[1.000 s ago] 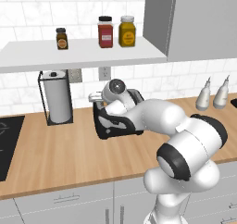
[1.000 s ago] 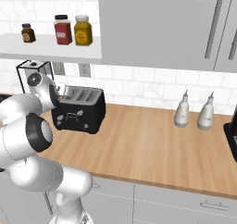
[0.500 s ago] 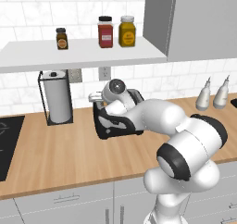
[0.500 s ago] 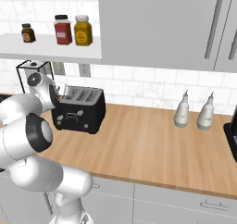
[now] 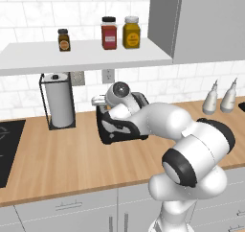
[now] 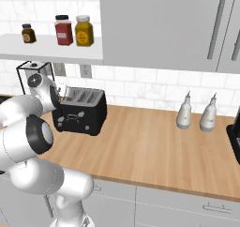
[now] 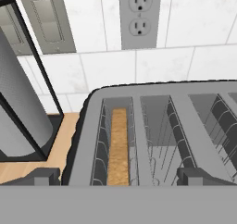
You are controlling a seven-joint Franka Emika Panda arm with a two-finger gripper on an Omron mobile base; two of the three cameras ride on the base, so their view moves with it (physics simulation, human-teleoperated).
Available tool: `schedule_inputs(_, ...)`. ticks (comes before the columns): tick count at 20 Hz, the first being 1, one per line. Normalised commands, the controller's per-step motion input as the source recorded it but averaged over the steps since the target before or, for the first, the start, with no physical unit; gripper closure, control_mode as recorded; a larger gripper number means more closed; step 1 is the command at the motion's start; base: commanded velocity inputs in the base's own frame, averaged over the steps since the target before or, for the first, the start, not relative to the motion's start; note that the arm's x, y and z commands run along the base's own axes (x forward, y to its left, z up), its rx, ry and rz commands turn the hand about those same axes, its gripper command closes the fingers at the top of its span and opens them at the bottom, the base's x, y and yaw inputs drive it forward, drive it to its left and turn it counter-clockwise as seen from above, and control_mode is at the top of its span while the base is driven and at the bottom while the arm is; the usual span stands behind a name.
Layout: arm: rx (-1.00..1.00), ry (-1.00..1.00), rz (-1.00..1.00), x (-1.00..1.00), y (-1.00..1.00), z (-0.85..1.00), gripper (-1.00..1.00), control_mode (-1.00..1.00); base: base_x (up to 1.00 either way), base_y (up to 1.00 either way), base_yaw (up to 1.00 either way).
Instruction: Start the toaster. Once the lever pops up, take the bread to the plate on the dining counter.
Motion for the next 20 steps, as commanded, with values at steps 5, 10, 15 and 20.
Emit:
schedule_inputs(5,0.0,0.0,0.0,0.0,0.0,0.0,-1.0,-1.0,0.0,0.0,0.0)
schedule_inputs(10,0.0,0.0,0.0,0.0,0.0,0.0,-1.0,-1.0,0.0,0.0,0.0)
schedule_inputs(15,0.0,0.0,0.0,0.0,0.0,0.0,-1.0,-1.0,0.0,0.0,0.0)
schedule_inputs(20,0.0,0.0,0.0,0.0,0.0,0.0,-1.0,-1.0,0.0,0.0,0.0)
